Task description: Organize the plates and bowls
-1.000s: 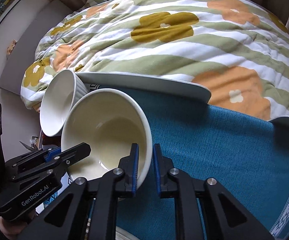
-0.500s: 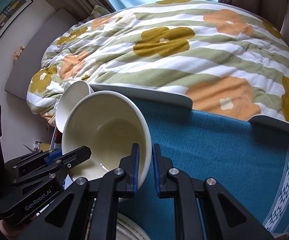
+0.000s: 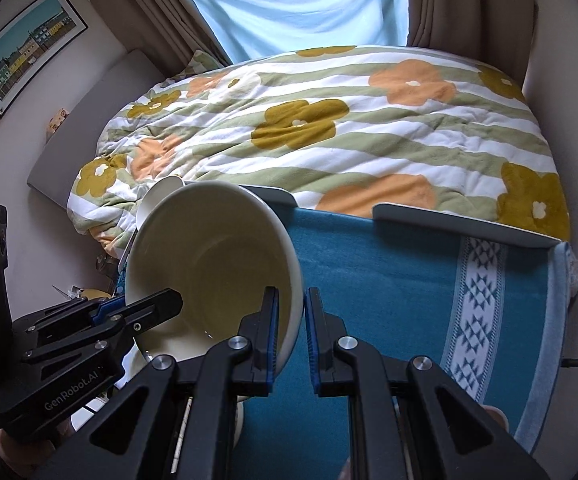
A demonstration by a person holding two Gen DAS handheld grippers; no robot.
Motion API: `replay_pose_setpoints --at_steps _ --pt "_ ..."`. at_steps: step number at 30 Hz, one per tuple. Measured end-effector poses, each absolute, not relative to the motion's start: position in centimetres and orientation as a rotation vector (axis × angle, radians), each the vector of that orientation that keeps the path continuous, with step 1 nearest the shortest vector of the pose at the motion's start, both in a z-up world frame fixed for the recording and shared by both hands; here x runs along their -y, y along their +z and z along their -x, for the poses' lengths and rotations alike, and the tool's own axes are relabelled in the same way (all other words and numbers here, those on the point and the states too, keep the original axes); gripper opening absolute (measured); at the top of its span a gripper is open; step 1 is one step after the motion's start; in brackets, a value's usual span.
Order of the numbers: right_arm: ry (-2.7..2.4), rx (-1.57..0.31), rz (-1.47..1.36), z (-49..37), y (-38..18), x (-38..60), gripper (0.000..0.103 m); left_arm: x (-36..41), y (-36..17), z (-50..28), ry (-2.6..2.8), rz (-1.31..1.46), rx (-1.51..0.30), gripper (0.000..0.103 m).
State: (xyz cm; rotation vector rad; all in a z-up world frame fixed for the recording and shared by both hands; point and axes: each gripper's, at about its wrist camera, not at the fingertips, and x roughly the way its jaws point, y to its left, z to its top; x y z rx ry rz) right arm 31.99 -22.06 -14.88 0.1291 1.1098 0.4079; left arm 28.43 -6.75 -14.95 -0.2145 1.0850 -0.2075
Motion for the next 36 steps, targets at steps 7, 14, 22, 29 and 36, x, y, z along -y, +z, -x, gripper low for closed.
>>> replay_pose_setpoints --at_steps 7,14,22,29,36 --pt "0.352 -1.098 -0.133 -27.0 -14.7 29.3 0.012 14.0 -15.2 -24.1 -0.275 0.205 -1.089 0.013" --pt "0.287 -1.152 -0.156 -22.8 -17.3 35.1 0.012 20.1 -18.3 -21.4 -0.336 0.160 -1.170 0.013" --pt "0.264 -1.249 -0.181 -21.2 -21.7 37.9 0.012 23.4 -22.4 -20.1 -0.338 0.100 -1.276 0.013" --pt "0.279 -1.280 -0.167 -21.0 -23.3 37.9 0.012 24.1 -24.2 -20.7 -0.310 0.055 -1.322 0.013" --pt "0.287 -1.304 -0.125 -21.4 -24.5 37.5 0.012 24.4 -25.1 -20.9 -0.285 0.006 -1.339 0.013"
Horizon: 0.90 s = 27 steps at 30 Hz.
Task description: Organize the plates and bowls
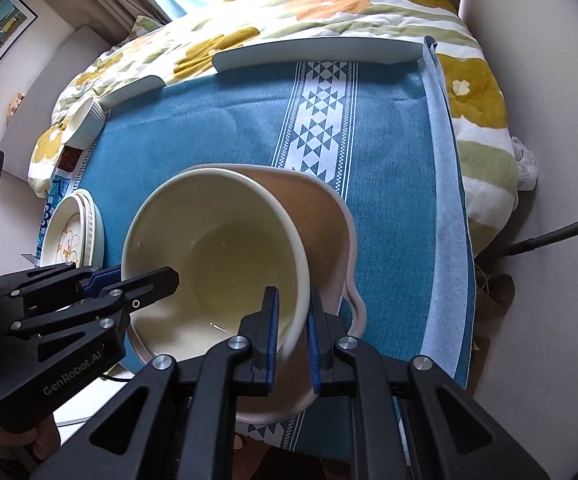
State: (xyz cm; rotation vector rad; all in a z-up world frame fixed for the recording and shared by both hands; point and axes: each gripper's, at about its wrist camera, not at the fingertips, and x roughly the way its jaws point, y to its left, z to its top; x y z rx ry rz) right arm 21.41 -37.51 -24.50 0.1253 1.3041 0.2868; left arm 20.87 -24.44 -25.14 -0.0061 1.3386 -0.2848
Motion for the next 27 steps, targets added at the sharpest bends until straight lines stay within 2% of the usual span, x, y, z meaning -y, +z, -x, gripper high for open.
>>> replay_pose_setpoints --at_steps 20,27 --pt "0.278 -1.320 -0.054 -21.7 -24.9 37.2 0.012 24.9 -25.5 -21.2 -0.256 -0.028 -1.342 0.013" --pt "0.286 -1.247 -0.086 -21.0 -21.5 38.4 0.012 23.2 -21.7 -20.4 -0.267 0.010 -1.263 0.013"
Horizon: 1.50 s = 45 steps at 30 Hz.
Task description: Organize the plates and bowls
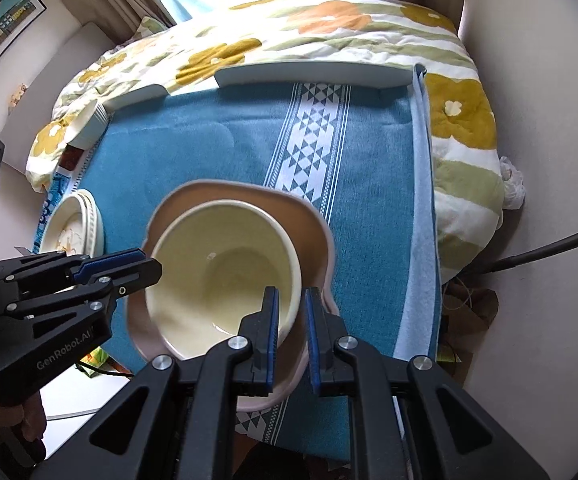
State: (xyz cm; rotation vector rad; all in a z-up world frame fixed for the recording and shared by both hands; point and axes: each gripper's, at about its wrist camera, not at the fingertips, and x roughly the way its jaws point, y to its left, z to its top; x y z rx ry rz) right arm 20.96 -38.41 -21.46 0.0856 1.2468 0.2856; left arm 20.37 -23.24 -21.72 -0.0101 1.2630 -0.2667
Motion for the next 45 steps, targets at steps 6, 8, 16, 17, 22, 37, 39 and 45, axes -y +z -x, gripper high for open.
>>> replay_pose_setpoints --at_steps 6,8,16,17,22,37,39,45 --pt "0.441 -1.118 -0.133 -21.9 -15.7 37.2 0.012 18.5 -14.7 -19.2 -0.217 0.103 -1.088 0.015" --pt "0.503 -1.065 -0.133 -22.4 -14.0 35.7 0.012 16.0 -12.4 -18.8 -0.172 0.140 -1.024 0.022" --pt "0.639 -0.929 -0.120 -26.8 -9.8 27.6 0.098 4.7 -8.0 -19.4 0.061 0.243 -0.864 0.103" --pt "0.655 -0.925 -0.112 -27.6 -9.4 26.4 0.098 3.1 -8.0 -19.9 0.085 0.267 -0.863 0.103" --pt "0.724 -0.902 -0.056 -32.2 -8.0 20.4 0.098 -4.4 -9.2 -22.8 0.181 0.413 -0.849 0.102" --pt "0.756 -1.225 0.012 -46.0 -20.1 2.6 0.098 -17.6 -22.5 -35.0 0.257 0.663 -1.015 0.080" --pt "0.754 -1.258 0.010 -46.9 -21.7 1.1 0.087 -18.4 -24.4 -36.2 0.250 0.686 -1.041 0.069" --pt "0.750 -1.334 -0.002 -48.9 -25.8 -1.7 0.056 -19.7 -27.8 -38.7 0.249 0.692 -1.093 0.044"
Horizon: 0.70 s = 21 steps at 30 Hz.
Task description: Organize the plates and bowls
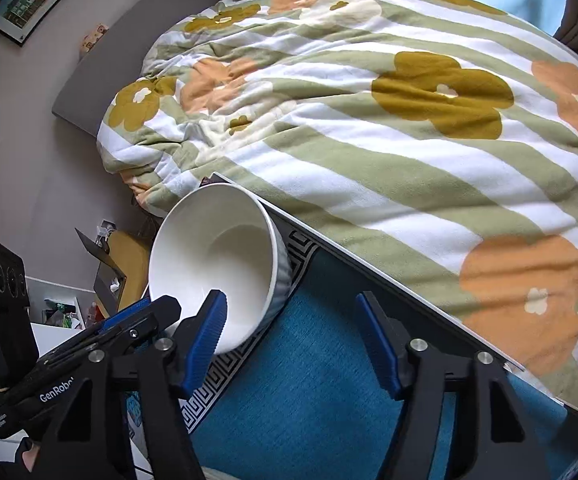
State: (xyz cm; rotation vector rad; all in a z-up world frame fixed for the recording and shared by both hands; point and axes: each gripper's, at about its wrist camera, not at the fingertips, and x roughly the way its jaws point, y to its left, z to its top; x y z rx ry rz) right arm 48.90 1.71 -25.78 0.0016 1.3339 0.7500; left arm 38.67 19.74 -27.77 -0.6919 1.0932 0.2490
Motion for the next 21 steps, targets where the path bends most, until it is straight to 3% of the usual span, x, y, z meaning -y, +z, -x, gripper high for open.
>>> replay_pose_setpoints --at_steps 2,4,6,10,21 --pt "0.756 -1.350 -0.032 -49.3 -26.7 -2.2 0.049 -19.8 -28.4 -39.1 0.244 0.686 -1.103 0.039" --pt "0.761 -1.355 -0.031 -49.3 -27.3 -2.6 0.035 -19.8 -28.8 -39.4 0.239 0.681 -1.107 0.028" --pt "0.767 -1.353 -0.025 -49.3 -27.5 -3.0 0.031 -19.8 -28.9 -39.5 0.235 0.677 -1.104 0.019" --pt "0.784 -1.355 -0.040 -49.4 -27.8 -3.6 0.016 -19.7 -28.8 -39.6 0.236 0.657 -1.099 0.019" --pt "0.787 -1.320 -0.018 -48.7 -27.4 -3.7 0.016 -18.5 -27.0 -39.4 0.242 0.548 -1.074 0.019"
